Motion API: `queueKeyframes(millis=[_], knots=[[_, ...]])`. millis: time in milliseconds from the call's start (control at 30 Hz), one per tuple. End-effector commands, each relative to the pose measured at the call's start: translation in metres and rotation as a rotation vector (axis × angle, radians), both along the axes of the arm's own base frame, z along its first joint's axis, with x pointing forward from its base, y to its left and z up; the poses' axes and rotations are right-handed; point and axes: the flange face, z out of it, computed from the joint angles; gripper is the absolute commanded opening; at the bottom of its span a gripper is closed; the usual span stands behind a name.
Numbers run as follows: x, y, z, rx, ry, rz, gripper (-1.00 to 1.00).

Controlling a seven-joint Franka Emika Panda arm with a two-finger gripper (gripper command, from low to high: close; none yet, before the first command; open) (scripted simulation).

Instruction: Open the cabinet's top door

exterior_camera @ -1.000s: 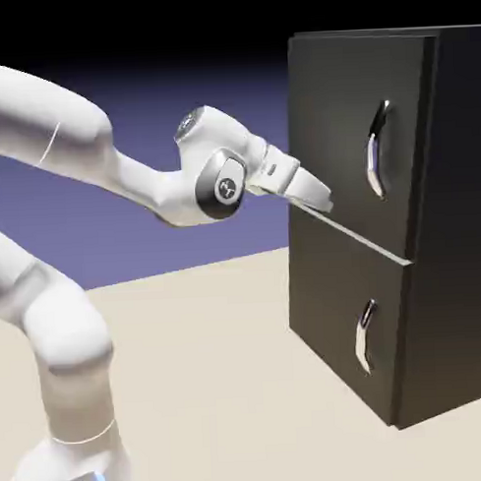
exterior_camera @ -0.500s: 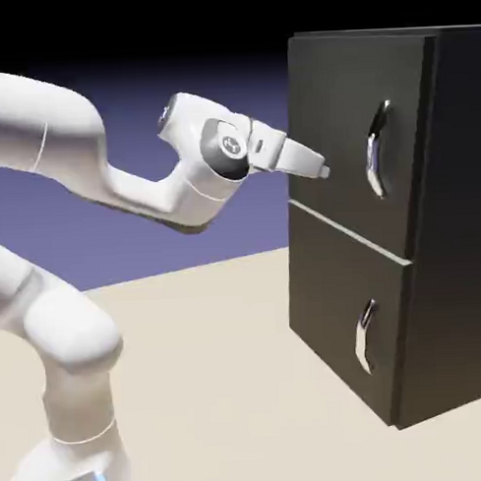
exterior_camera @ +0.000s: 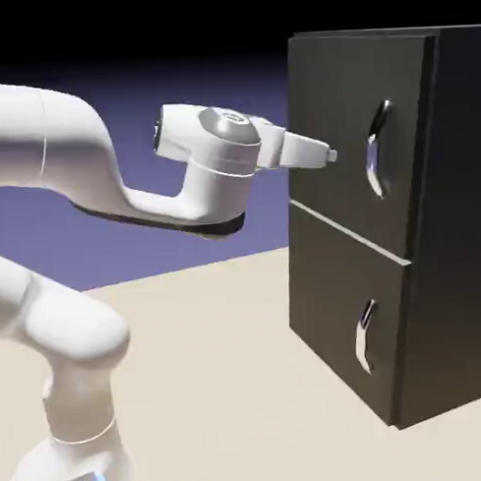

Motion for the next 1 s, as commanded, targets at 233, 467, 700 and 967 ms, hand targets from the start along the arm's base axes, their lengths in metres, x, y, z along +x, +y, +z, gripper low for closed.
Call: queueKeyframes(millis=[233, 467, 700, 967], knots=[[0.004, -0.030, -0.005, 0.028, -0.099, 0.003, 0.00], [0.012, -0.060, -0.014, 0.056, -0.178, 0.013, 0.00], [0.048, -0.073, -0.020, 0.072, -0.207, 0.019, 0.00], [0.044, -0.062, -0.020, 0.061, -0.210, -0.046, -1.00]])
